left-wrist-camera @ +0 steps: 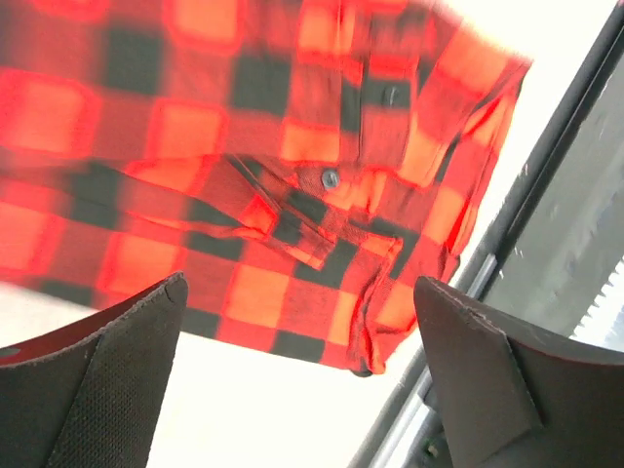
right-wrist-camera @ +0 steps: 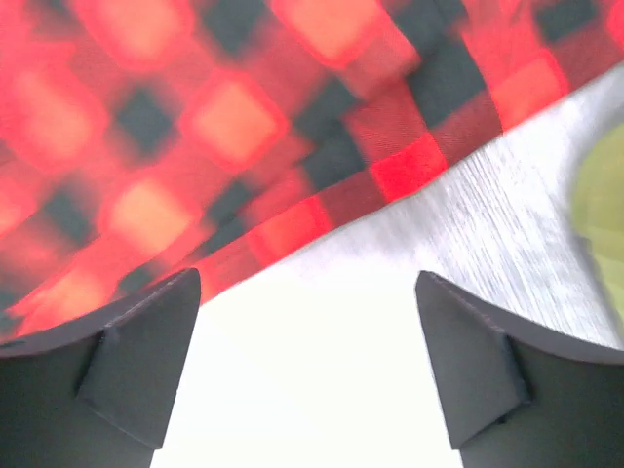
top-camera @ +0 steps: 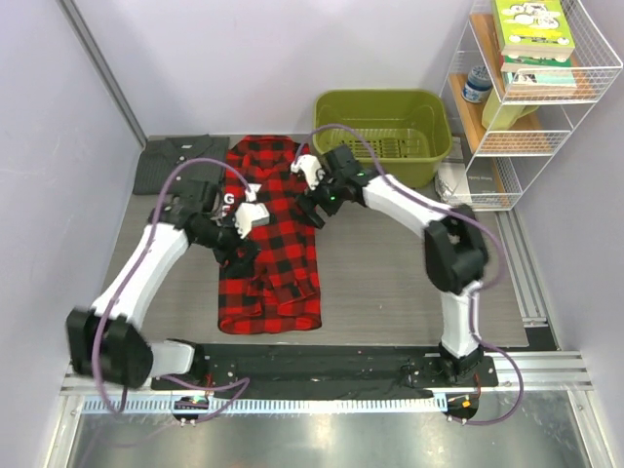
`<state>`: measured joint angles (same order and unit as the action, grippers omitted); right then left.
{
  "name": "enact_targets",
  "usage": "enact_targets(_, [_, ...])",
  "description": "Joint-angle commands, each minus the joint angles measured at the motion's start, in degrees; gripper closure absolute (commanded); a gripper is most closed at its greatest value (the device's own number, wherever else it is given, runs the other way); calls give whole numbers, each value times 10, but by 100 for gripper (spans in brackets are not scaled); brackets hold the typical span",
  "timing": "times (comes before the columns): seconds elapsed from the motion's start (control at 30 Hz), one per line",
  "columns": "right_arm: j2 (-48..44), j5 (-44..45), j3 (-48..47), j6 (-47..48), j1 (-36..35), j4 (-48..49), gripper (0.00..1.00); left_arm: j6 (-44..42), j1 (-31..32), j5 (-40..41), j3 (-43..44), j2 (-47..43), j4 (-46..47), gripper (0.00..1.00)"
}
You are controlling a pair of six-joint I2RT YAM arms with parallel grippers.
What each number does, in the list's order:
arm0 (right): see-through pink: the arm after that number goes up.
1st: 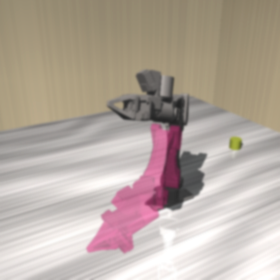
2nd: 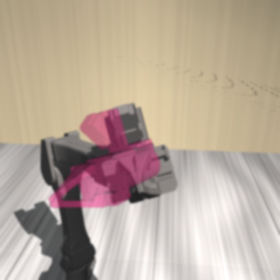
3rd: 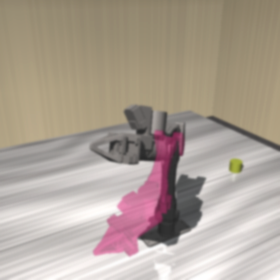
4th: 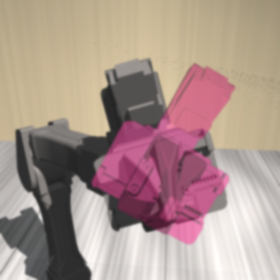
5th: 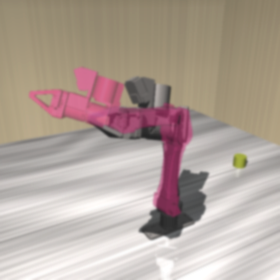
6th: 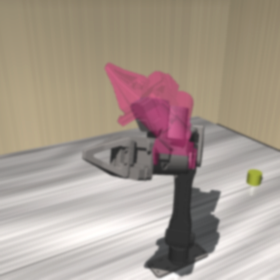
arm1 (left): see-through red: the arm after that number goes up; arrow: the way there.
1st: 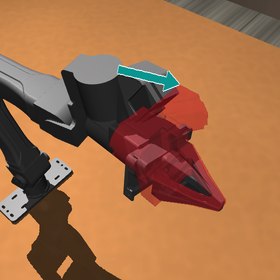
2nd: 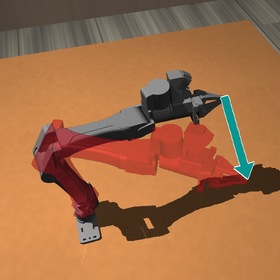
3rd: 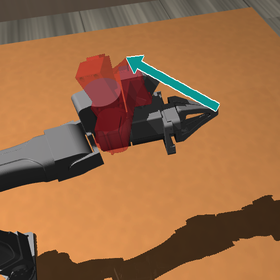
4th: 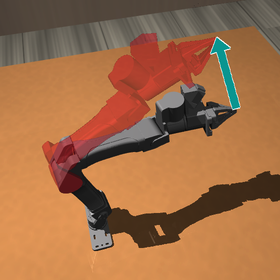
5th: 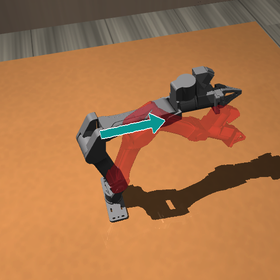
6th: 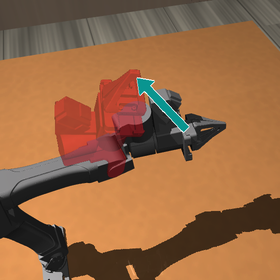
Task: Fold and stack the long sleeve shirts
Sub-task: Fold the shirt
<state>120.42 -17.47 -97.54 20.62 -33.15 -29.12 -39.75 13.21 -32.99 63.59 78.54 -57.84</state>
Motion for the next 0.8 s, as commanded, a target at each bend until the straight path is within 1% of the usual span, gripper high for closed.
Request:
enact_targets(0.0, [-192,-106,107,60,-12,137,0,-21,-8,-79,-34,-116,59,0])
enact_targets(0.03, [-221,-107,162,37,-14,164,0,9,-7,-87,-50,-141,87,0])
enact_targets(0.07, [-229,-127,175,58,-16,169,0,23,-4,-101,-80,-151,116,0])
enact_targets(0.1, [-235,-152,183,101,-16,125,0,10,1,-96,-80,-157,121,0])
enact_targets(0.13, [-237,-177,201,185,-17,99,0,-23,1,-85,-79,-159,112,0])
enact_targets(0.17, [-245,-192,213,214,-21,75,0,-84,1,-87,-79,-151,73,0])
enact_targets(0.2, [-252,-185,233,231,-24,64,0,-156,1,-90,-85,-147,-27,0])
enact_targets(0.23, [-261,-177,292,245,-33,73,0,-245,-2,-83,-98,-148,-47,0])
enact_targets(0.27, [-288,-168,324,279,-39,82,0,-260,-12,-75,-113,-161,-53,0])
enact_targets(0.3, [-301,-162,356,299,-47,114,0,-283,-19,-60,-147,-172,-57,0])
enact_targets(0.33, [-315,-159,417,319,-62,129,0,-318,-25,-50,-163,-181,-71,0])
enact_targets(0.37, [-327,-157,441,349,-73,142,0,-366,-27,-31,-182,-188,-69,0])
enact_targets(0.4, [-336,-153,460,356,-82,159,0,-369,-28,-7,-208,-193,-60,0])
enact_targets(0.43, [-334,-154,479,360,-89,159,0,-379,-35,-5,-214,-190,-67,0])
enact_targets(0.47, [-332,-157,483,361,-106,155,0,-422,-45,-6,-216,-182,-82,0])
enact_targets(0.57, [-328,-149,506,355,-138,176,0,-416,-49,8,-227,-149,-79,0])
enact_targets(0.6, [-328,-143,523,355,-147,205,0,-432,-51,16,-236,-142,-76,0])
enact_targets(0.63, [-327,-130,530,355,-155,220,0,-437,-53,26,-253,-146,-71,0])
enact_targets(0.67, [-326,-121,534,355,-173,237,0,-441,-54,29,-264,-153,-45,0])
enact_targets(0.77, [-322,-104,543,345,-197,264,0,-469,-54,34,-308,-203,-20,0])
